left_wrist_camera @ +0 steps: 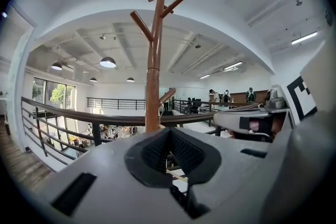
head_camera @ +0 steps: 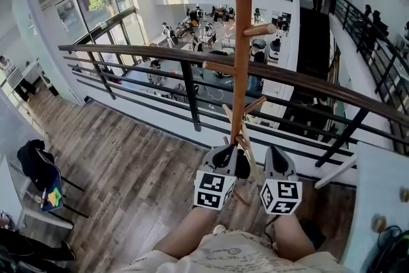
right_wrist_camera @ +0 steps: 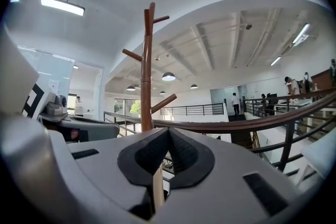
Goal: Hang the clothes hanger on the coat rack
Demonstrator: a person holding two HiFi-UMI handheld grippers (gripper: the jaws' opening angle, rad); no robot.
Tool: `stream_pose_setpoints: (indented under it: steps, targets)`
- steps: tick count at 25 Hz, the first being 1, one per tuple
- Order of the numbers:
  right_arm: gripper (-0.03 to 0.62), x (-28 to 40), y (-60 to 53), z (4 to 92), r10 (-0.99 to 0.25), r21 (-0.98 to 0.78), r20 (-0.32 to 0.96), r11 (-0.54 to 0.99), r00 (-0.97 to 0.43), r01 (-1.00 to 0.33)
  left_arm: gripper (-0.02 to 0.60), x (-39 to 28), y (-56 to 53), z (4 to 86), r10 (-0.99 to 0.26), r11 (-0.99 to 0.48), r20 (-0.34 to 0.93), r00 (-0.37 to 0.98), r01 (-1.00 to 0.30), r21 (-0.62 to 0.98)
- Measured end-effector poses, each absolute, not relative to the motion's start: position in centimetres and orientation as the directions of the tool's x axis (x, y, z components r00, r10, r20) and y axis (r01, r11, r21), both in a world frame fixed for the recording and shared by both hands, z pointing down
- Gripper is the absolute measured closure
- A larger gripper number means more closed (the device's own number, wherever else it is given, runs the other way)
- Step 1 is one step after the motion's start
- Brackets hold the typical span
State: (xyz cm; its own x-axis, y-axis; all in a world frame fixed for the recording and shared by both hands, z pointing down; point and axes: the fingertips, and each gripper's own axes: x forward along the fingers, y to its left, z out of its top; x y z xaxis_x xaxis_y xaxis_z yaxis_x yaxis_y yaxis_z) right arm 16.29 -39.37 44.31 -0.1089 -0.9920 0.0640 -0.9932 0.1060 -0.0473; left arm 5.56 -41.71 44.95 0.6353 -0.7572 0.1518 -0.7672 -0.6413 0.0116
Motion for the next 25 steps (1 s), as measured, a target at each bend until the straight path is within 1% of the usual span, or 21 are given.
stream_pose_setpoints:
  steps: [6,13,18,25]
  targets:
    - [0.592,18.1,-38.2,44.2,-0.997,-0.067,0.054,0.057,-0.061,-0.996,0.584,7.2,-41.3,45.0,-0.725,-0.678,0.154,0.671,-0.735,0.015]
    - [0.592,19.9,-37.3,45.9,-0.995,-0.048,0.098,0.004,-0.008,-0.999,0.584,9.2,-41.1,45.7,-0.684,-0.718,0.168,0.710,-0.696,0.021]
    - [0.592,21.1,-36.9,46.4,-0.994,-0.054,0.105,-0.033,0.027,-0.998,0.584,10.3,-41.2,45.9,-0.658,-0.742,0.170,0.733,-0.670,0.016]
    - [0.592,21.4,-37.3,46.2,-0.993,-0.055,0.113,-0.034,0.028,-0.998,0.584,11.2,-41.6,45.5,-0.643,-0.757,0.166,0.748,-0.654,0.011]
